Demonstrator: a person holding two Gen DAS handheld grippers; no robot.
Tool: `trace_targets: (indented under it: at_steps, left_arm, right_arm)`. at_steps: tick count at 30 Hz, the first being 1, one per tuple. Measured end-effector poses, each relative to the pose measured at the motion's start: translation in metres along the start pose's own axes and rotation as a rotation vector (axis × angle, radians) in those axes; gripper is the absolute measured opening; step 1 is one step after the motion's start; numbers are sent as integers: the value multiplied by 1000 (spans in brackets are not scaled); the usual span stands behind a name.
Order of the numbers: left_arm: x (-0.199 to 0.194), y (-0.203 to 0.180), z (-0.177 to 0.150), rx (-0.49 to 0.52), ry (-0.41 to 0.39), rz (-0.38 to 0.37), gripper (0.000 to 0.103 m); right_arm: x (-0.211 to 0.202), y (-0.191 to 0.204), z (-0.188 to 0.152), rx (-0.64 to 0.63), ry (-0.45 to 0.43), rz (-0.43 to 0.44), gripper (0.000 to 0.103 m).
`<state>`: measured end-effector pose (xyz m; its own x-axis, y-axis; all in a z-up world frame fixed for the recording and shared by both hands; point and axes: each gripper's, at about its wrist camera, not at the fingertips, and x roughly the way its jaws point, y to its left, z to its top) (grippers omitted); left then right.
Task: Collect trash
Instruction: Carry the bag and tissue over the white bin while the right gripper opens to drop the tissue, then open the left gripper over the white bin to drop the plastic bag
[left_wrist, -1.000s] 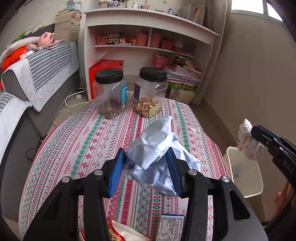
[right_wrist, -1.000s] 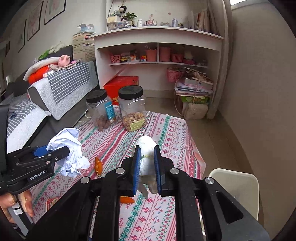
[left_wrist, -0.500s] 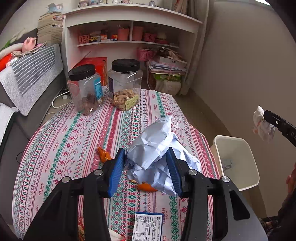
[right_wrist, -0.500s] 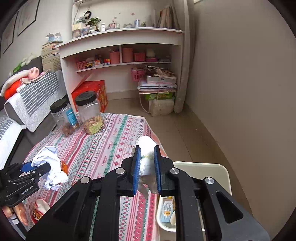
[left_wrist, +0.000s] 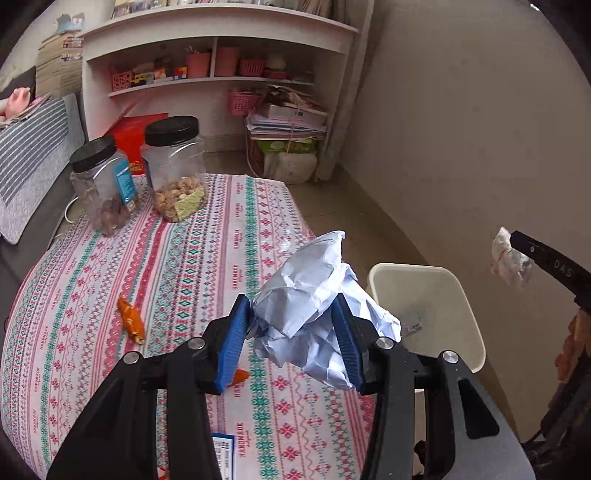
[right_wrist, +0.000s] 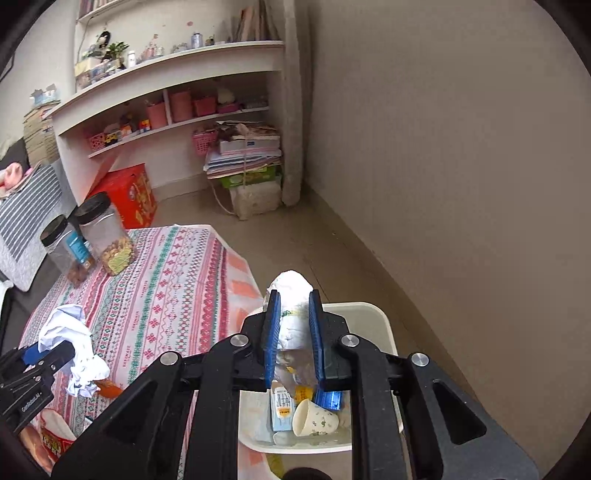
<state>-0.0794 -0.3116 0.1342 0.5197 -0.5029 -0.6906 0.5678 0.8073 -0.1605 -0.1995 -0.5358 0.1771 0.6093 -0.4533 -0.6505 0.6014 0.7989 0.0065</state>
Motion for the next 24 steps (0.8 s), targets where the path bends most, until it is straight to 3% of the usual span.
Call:
trace_targets:
  at_steps: [1, 3, 9, 13, 19, 24]
  left_arm:
    - [3, -9, 2, 7, 2, -12, 46]
    - [8, -26, 4, 18, 9, -36, 46]
    - [25, -79, 13, 66, 30, -102, 46]
    - [37, -110, 17, 90, 49, -131, 46]
    - [54, -153, 23, 125, 71, -153, 47]
    - [65, -174, 28, 143, 98, -162, 55]
  right_arm:
    - [1, -8, -1, 15, 0, -21, 27]
    - [1, -21, -3, 39, -3, -70, 52]
    - [5, -64, -12, 126, 13, -171, 88]
    - [2, -87, -18, 163, 11, -215, 95]
    - [-4, -113, -22, 205, 2, -248, 96]
    - [-6, -123, -23, 218, 5, -263, 96]
